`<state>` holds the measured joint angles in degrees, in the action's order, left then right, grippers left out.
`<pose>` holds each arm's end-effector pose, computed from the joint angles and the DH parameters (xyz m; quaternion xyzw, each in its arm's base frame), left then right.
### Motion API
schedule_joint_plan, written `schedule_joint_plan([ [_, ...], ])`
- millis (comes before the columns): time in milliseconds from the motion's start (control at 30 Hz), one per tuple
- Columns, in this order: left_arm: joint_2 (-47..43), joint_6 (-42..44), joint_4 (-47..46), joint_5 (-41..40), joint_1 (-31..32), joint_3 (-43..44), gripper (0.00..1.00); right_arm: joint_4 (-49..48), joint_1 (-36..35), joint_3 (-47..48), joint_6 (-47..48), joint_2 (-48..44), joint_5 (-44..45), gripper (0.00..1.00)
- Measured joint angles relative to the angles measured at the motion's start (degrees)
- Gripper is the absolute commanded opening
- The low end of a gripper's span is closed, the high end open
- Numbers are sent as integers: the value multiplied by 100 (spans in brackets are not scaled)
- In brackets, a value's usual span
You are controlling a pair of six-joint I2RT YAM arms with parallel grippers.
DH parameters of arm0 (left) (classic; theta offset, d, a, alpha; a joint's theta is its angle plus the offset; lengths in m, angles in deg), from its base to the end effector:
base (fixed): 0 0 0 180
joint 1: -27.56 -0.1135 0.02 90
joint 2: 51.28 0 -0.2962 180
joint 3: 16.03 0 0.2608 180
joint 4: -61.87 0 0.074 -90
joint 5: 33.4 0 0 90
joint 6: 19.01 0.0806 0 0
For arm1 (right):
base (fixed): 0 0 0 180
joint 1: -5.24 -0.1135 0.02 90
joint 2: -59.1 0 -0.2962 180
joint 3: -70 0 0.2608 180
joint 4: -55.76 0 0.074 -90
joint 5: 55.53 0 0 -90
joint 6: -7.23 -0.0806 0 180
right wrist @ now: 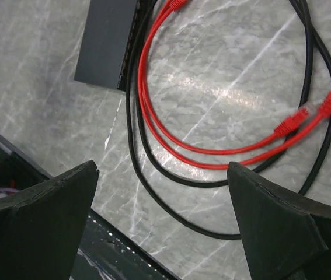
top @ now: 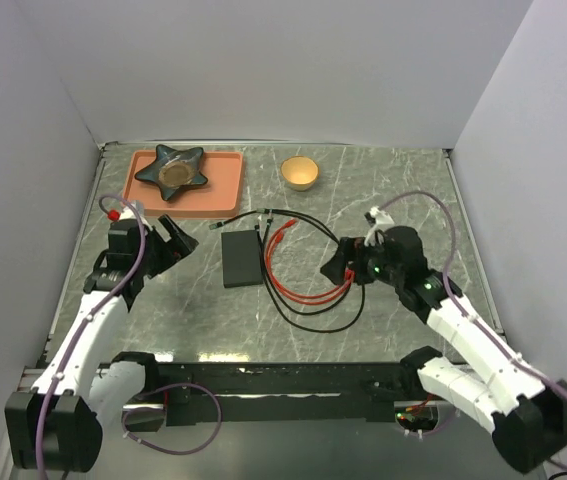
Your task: Insert the plug into the switch port
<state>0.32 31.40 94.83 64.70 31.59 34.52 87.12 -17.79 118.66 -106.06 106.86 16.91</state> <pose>0.2229 -0.0271 0.2548 -0.2374 0.8488 -0.2319 0.4115 0.1853 0.1052 0.2604 -0.0738 0.8580 0.3148 0.3990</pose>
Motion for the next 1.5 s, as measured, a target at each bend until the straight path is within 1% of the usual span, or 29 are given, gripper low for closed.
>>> schedule_joint_plan([
  [100,260,-28,-17,42,0,-2,96,-7,-227,426,105,494,256,99],
  [267,824,-74,-328,297,33,4,96,-610,-234,619,35,1274,245,99],
  [333,1145,-133,-343,280,81,48,96,-492,-262,1080,55,2039,192,99],
  [400,1388,-164,-302,223,153,120,96,-317,-354,1775,87,2938,249,99],
  [433,1528,-166,-249,146,229,186,96,-293,-402,2006,105,3224,264,99],
  [467,1661,-173,-201,74,313,264,96,-264,-466,2264,125,3543,289,99],
  [533,1895,-188,-48,-55,492,492,96,-160,-566,2546,131,3895,304,99],
  [667,2371,-184,94,-328,863,1097,96,151,-678,3040,149,4389,356,99],
  [767,2743,-186,149,-503,1137,1530,96,354,-719,3641,144,4940,354,98],
  [833,2964,-186,205,-588,1283,1746,96,369,-745,3912,125,5257,302,90],
  [900,3156,-188,254,-682,1414,1897,96,334,-754,4072,52,5565,201,85],
  [933,3224,-188,278,-728,1480,1941,96,323,-763,4100,9,5685,149,84],
  [967,3274,-190,326,-780,1532,1982,96,319,-778,4127,-48,5831,101,81],
  [1000,3305,-195,363,-809,1569,2006,96,310,-793,4133,-107,5939,61,72],
  [1033,3329,-205,402,-848,1620,2031,96,304,-820,4138,-168,6092,-7,67],
  [1067,3333,-212,420,-870,1646,2037,96,291,-846,4138,-216,6216,-59,65],
  [1333,3331,-256,509,-949,1757,2041,96,-17,-973,4103,-527,6634,-310,67],
  [1500,3331,-269,522,-997,1766,2041,96,-2,-1067,4413,-608,6907,-275,66],
])
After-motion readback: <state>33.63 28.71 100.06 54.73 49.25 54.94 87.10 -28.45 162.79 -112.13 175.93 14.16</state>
